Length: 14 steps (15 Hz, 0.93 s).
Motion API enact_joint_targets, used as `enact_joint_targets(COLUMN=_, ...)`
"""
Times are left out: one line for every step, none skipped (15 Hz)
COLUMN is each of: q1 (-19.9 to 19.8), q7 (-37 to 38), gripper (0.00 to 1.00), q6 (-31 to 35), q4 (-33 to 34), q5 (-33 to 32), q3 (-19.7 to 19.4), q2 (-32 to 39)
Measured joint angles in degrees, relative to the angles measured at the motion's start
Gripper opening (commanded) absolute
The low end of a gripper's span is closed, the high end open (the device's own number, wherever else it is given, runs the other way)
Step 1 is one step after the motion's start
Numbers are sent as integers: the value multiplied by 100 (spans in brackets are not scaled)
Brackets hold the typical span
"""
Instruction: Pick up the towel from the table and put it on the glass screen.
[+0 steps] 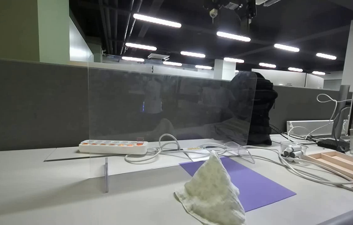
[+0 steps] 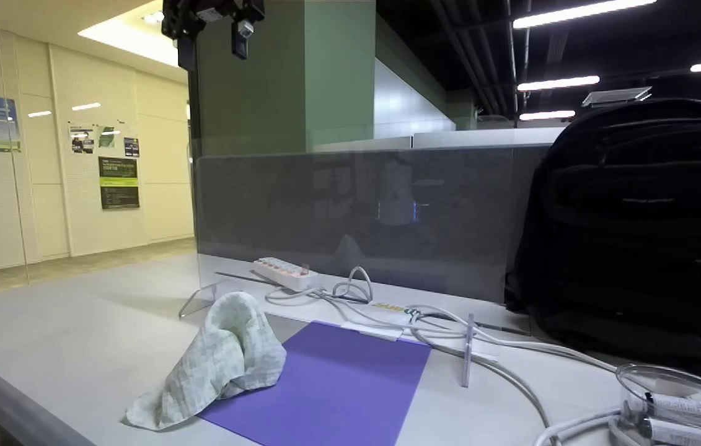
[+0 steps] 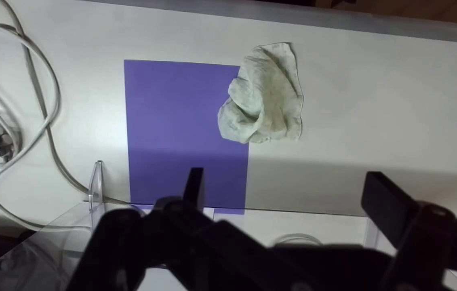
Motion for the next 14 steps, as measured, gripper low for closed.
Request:
enact_joint_targets(q1=0, q7=0, gripper=100, q6=0, q4=0, q5=0, q3=0, q2=0)
enact_joint_targets(q1=0, q7=0, gripper=100, q6=0, q4=0, q5=0, q3=0, q2=0)
enact_joint_targets(q1=0, q7=0, gripper=100, q6=0, q4=0, q5=0, q3=0, q2=0)
enact_joint_targets(q1=1, q7=0, gripper=100, q6=0, q4=-2, q5=0, q3=-1, q2=0)
enact_joint_targets(q1=7, q7=0, gripper=100, q6=30, q4=-17, q5=-1, q3=0, q2=3)
enact_joint_targets(q1=14, q7=5, gripper=100, q6=142, q4=-68, q5=-10, q3=7, q2=4)
enact_joint_targets(q1=22, q7=10, gripper=100, q6=395, q4=-188, q5=-9, q3=23, q2=3)
enact_joint_targets(q1=28, q7=28, gripper=100, q6=733, q4=-366, q5=-9, q3=52, q2=4)
enact_joint_targets(q1=36, q7=56, gripper=100, q6=1131, q4=-611, q5=-9, q3=90, q2=7)
enact_joint_targets(q1=43, q7=108, gripper=100, q6=1518, q4=-882, q5=-11, q3=135, q2=14)
enact_joint_targets(q1=54, q7=168, gripper=100, q6=1898, q4=-1178, q5=-11, q3=182, q2=33)
enact_joint_targets(q1=63, q7=249, gripper=100, q6=2266, q4=-1477, q5=-11, q3=232, q2=67)
enact_joint_targets(q1=74, q7=326, gripper=100, q6=2593, q4=-1756, q5=-6, q3=274, q2=120)
enact_joint_targets(q1=90, q7=403, gripper=100, q6=2874, q4=-2010, q5=5, q3=305, q2=193)
